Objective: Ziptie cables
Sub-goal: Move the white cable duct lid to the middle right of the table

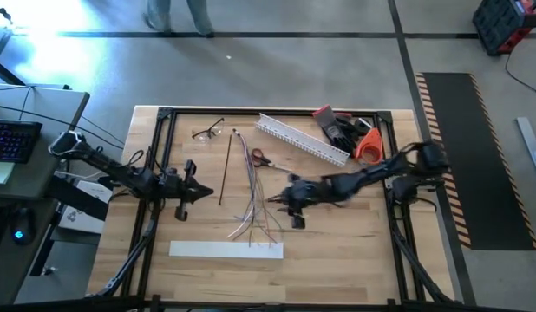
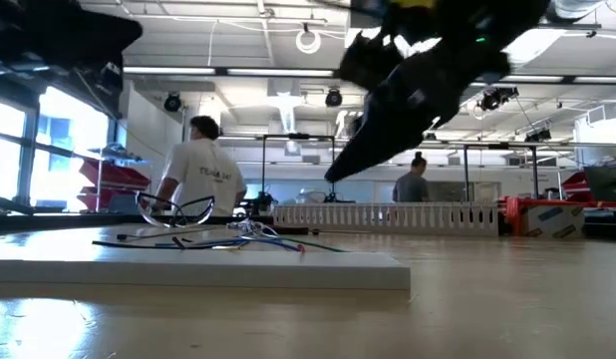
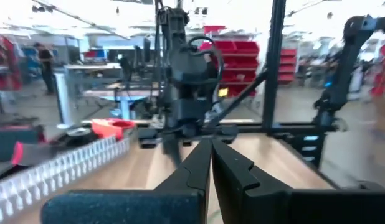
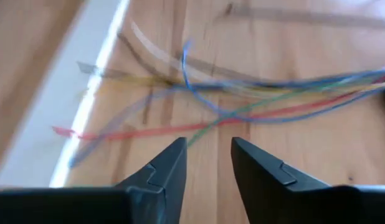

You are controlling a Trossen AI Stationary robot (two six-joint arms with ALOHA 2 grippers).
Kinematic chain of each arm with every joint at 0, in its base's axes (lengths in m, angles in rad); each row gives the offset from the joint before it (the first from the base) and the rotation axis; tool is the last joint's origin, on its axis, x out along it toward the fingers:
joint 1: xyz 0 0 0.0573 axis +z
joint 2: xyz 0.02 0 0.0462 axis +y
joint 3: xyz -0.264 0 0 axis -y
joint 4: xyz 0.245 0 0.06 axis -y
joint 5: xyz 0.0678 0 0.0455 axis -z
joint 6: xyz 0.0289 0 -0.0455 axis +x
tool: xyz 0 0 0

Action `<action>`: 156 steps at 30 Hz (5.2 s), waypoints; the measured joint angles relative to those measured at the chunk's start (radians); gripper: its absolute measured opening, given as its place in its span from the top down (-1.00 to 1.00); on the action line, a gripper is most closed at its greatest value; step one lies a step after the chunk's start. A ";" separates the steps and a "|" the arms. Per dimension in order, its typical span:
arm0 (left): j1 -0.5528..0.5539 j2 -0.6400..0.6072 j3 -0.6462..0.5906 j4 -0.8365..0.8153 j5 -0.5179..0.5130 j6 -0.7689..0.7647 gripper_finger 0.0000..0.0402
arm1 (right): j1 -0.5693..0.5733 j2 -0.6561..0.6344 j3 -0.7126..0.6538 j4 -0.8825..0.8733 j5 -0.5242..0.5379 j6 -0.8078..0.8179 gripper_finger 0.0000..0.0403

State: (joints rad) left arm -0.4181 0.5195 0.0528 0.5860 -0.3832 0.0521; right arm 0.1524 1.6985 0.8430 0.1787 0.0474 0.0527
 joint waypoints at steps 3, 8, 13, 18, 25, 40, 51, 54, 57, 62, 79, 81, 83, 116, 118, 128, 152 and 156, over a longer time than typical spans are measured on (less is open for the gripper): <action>0.001 0.181 0.102 0.034 -0.044 0.007 1.00 | 0.043 -0.080 -0.117 0.156 0.106 0.027 0.46; 0.020 0.457 0.296 0.103 0.069 0.163 1.00 | 0.079 -0.146 -0.256 0.334 0.198 0.040 0.46; 0.043 0.636 0.530 -0.052 0.084 0.082 0.90 | 0.105 -0.148 -0.325 0.442 0.199 0.076 0.46; 0.044 0.763 0.800 -0.619 0.069 -0.092 0.55 | 0.136 -0.140 -0.337 0.437 0.201 0.070 0.46; -0.038 0.917 0.941 -0.994 0.218 -0.437 -0.03 | 0.172 -0.140 -0.337 0.454 0.263 0.014 0.46; -0.479 1.110 0.905 -1.090 -0.227 -0.995 -0.35 | 0.168 -0.140 -0.336 0.514 0.287 0.019 0.46; -0.586 1.078 0.599 -0.773 -0.412 -1.170 -0.41 | 0.135 -0.140 -0.334 0.544 0.287 0.044 0.46; -0.575 1.078 0.533 -0.627 -0.400 -1.102 -0.44 | 0.122 -0.140 -0.334 0.544 0.287 0.062 0.46; -0.570 1.079 0.475 -0.482 -0.384 -1.037 -0.45 | 0.109 -0.140 -0.334 0.544 0.287 0.079 0.46; -0.570 1.123 0.423 -0.341 -0.348 -0.943 -0.45 | 0.102 -0.140 -0.334 0.544 0.287 0.081 0.46; -0.557 1.331 0.426 -0.201 -0.419 -0.921 -0.13 | 0.103 -0.140 -0.334 0.545 0.285 0.089 0.46; -0.545 1.331 0.427 -0.196 -0.415 -0.921 -0.04 | 0.103 -0.140 -0.334 0.545 0.269 0.089 0.46; -0.533 1.329 0.427 -0.181 -0.404 -0.902 -0.04 | 0.107 -0.140 -0.334 0.548 0.254 0.089 0.46; -0.350 1.081 0.463 -0.182 -0.035 -0.539 0.15 | 0.187 -0.140 -0.090 0.289 0.057 -0.027 0.46; -0.371 1.067 0.487 -0.228 -0.018 -0.539 0.02 | 0.196 -0.140 -0.090 0.290 0.057 -0.004 0.46; -0.539 1.157 0.689 -0.636 -0.222 -0.764 -0.11 | 0.293 0.073 -0.058 0.537 0.057 0.003 0.06; -0.407 1.329 0.686 -0.332 -0.450 -0.615 0.04 | 0.199 0.474 0.432 0.092 0.040 -0.047 -0.45; -0.439 1.255 0.706 -0.303 -0.497 -0.555 0.08 | 0.202 0.474 0.432 0.082 0.105 -0.007 -0.45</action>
State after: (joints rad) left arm -0.8567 1.7747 0.7590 0.2826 -0.8799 -0.5024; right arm 0.3549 2.1723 1.2750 0.2608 0.1525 0.0452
